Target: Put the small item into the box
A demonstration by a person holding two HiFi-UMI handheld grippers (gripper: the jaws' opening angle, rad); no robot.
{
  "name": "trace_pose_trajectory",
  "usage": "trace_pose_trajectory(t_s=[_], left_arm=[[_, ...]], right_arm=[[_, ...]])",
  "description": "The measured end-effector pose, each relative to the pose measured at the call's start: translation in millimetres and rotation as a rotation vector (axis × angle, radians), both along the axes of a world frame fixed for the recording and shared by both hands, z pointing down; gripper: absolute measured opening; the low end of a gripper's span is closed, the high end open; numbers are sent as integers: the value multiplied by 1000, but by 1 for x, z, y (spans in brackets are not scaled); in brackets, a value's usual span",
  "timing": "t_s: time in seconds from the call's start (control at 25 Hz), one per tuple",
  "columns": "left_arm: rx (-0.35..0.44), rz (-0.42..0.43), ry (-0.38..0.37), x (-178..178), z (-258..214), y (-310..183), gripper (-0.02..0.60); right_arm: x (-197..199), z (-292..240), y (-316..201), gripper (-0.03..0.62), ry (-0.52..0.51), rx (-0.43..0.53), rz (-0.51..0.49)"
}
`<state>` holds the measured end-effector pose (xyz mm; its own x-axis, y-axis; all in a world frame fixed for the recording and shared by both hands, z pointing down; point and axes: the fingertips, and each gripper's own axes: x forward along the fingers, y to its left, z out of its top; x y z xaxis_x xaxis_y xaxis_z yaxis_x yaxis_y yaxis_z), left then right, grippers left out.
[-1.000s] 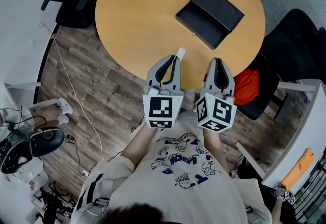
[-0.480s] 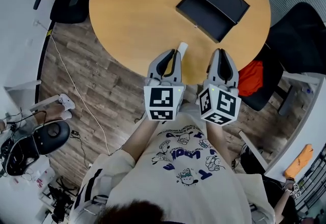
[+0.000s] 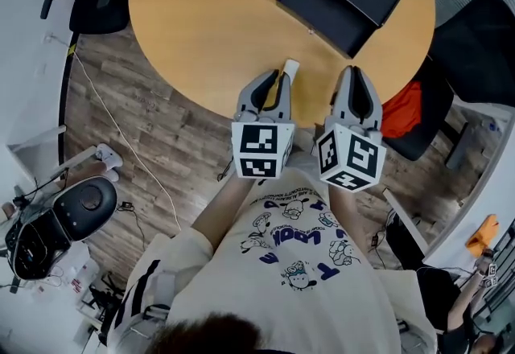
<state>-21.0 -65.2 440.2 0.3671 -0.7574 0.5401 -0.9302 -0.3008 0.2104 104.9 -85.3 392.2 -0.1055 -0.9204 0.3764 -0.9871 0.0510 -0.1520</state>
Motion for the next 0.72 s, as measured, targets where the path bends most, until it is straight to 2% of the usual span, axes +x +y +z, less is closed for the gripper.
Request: trace_pose_trajectory(t_s=[0.16, 0.24, 0.4, 0.72], left_arm=[[-47, 19, -3, -1, 14, -4, 32], [-69, 28, 3, 2, 21, -4, 67], [-113, 41, 19, 6, 36, -1, 78], [-198, 71, -9, 12, 65, 2, 127]], right_arm=[[-4, 8, -4, 47, 1, -26, 12], [-1, 12, -5, 47, 1, -36, 20], [2, 19, -2, 48, 0, -59, 36], [8, 33, 0, 47, -2, -98, 51]])
